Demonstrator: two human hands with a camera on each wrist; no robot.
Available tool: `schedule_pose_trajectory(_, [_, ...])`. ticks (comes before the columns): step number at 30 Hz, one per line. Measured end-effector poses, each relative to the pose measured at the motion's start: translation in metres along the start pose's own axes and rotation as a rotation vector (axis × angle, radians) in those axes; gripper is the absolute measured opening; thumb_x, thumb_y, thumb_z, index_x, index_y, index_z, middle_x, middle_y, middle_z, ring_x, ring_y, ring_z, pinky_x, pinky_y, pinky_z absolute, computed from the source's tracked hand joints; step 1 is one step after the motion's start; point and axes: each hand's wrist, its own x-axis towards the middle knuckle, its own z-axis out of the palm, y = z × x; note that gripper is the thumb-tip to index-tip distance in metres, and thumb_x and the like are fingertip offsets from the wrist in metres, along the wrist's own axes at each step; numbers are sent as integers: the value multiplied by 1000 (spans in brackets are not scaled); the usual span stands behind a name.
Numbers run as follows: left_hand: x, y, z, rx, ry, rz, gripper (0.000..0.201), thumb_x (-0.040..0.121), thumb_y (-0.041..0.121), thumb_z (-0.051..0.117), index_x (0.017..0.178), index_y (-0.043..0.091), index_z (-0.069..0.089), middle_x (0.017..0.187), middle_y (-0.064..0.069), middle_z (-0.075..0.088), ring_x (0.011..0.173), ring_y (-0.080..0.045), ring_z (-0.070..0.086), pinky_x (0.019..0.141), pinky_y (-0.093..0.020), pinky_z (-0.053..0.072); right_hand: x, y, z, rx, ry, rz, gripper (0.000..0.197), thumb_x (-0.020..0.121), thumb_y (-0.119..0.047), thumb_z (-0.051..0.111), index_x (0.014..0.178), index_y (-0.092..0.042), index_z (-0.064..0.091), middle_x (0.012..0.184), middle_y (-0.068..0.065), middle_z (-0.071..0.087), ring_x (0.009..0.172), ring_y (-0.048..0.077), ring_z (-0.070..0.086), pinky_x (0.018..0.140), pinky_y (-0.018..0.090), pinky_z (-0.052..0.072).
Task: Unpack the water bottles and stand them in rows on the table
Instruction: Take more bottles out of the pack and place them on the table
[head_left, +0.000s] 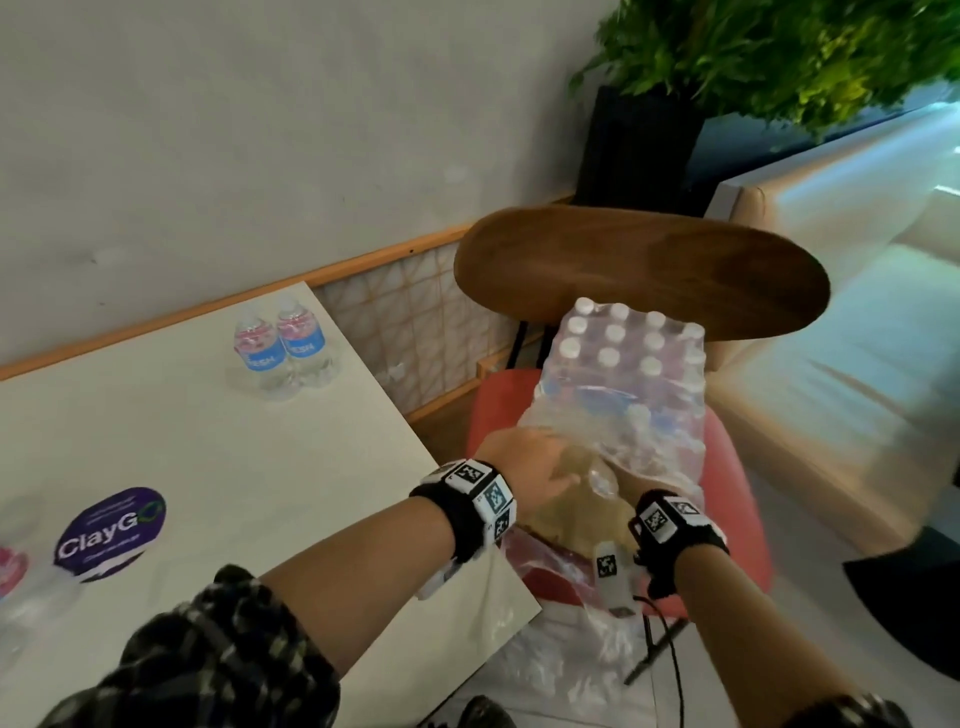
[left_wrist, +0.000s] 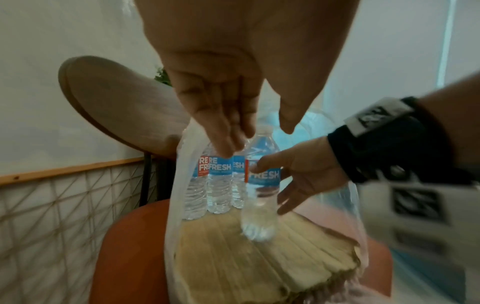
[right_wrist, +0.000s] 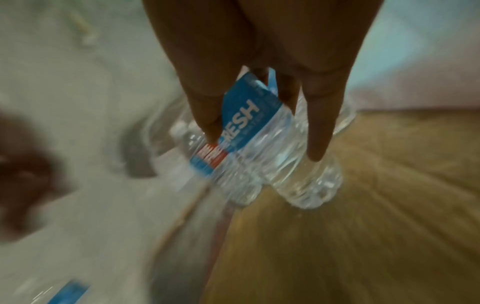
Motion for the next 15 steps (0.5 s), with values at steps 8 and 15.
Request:
schedule_pose_trajectory(8, [43, -16, 21, -146, -195, -193, 43, 93, 34, 52, 133, 22, 41, 135, -9, 41, 102, -33, 59, 86, -41, 50, 2, -35, 32, -47, 26, -242, 54, 91, -28, 49, 142, -24, 33, 111, 8, 64, 72, 11, 57, 69, 23, 48])
schedule_pose_trajectory(15, [48, -11, 24, -112, -163, -102, 29, 96, 29, 46, 123, 18, 43, 123, -10, 46, 90, -35, 60, 70, -35, 44, 31, -30, -45, 84, 7, -74, 52, 98, -24, 47, 140, 3, 35, 147, 18, 36, 107, 14, 53, 87, 8, 39])
